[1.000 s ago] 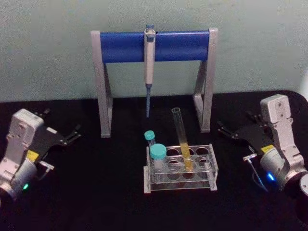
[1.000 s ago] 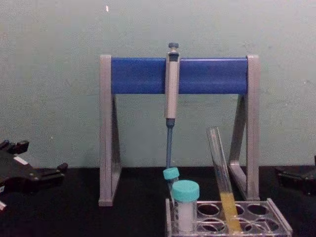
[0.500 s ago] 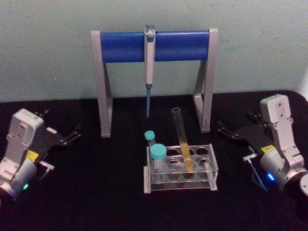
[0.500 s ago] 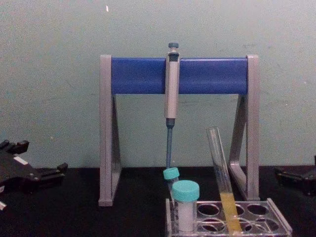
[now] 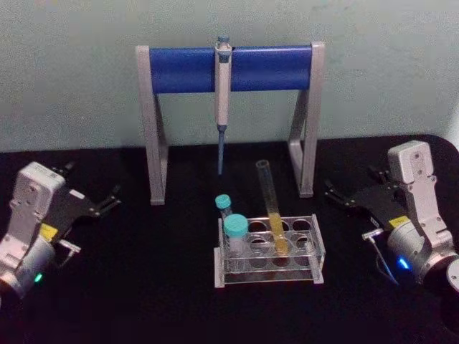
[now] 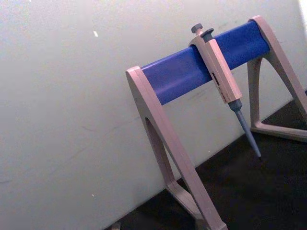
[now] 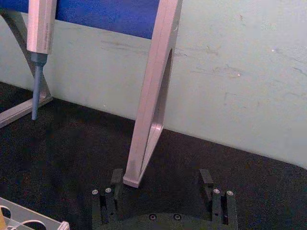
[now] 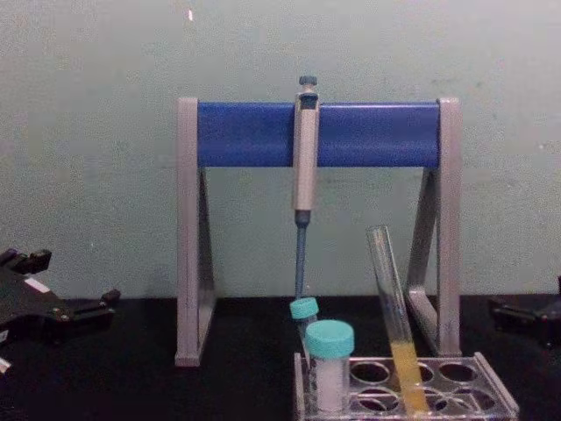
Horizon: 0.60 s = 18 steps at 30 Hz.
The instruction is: Pick up the test tube from the test tube rack, shake it, then place it back into the test tube rack.
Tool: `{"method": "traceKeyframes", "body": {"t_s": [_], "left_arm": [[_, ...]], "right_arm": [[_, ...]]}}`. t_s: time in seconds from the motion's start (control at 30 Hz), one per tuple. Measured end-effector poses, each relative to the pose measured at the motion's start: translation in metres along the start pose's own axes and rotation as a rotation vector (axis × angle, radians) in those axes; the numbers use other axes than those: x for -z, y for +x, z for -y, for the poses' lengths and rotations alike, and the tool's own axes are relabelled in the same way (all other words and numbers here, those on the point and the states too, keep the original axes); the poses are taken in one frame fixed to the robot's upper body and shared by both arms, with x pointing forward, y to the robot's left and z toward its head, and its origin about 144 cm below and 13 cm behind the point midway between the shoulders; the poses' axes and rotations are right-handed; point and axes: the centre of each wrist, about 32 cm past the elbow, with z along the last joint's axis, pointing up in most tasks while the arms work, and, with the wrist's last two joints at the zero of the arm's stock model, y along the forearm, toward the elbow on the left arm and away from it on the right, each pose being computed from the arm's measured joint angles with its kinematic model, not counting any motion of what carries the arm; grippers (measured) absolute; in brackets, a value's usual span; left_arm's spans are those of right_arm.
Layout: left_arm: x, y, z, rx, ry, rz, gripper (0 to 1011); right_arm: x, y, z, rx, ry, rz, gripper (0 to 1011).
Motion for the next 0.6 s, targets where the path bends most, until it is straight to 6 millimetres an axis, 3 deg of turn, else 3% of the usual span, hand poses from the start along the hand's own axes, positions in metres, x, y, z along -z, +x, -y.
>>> {"method": "traceKeyframes", "body": {"t_s": [0.6], "left_arm": [[0.0,0.0,0.0,0.0,0.0,0.0,1001]], "right_arm": [[0.0,0.0,0.0,0.0,0.0,0.0,1000]]}}
